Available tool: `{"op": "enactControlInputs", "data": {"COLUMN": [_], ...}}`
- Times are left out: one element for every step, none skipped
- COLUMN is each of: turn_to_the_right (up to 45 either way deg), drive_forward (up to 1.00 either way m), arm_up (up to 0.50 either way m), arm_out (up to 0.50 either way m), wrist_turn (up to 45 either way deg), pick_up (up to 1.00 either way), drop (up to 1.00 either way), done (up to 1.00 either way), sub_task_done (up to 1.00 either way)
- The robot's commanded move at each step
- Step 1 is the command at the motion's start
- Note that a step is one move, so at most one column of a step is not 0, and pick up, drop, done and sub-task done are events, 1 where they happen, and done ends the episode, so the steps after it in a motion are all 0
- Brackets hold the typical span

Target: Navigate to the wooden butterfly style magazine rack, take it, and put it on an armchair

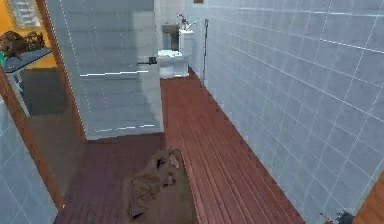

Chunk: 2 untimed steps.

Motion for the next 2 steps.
{"op": "enactControlInputs", "data": {"turn_to_the_right": [-6.0,0.0], "drive_forward": [0.0,0.3], "arm_up": [0.0,0.0], "arm_out": [0.0,0.0], "wrist_turn": [0.0,0.0], "pick_up": [0.0,0.0], "drop": [0.0,0.0], "done": [0.0,0.0], "sub_task_done": [0.0,0.0]}}
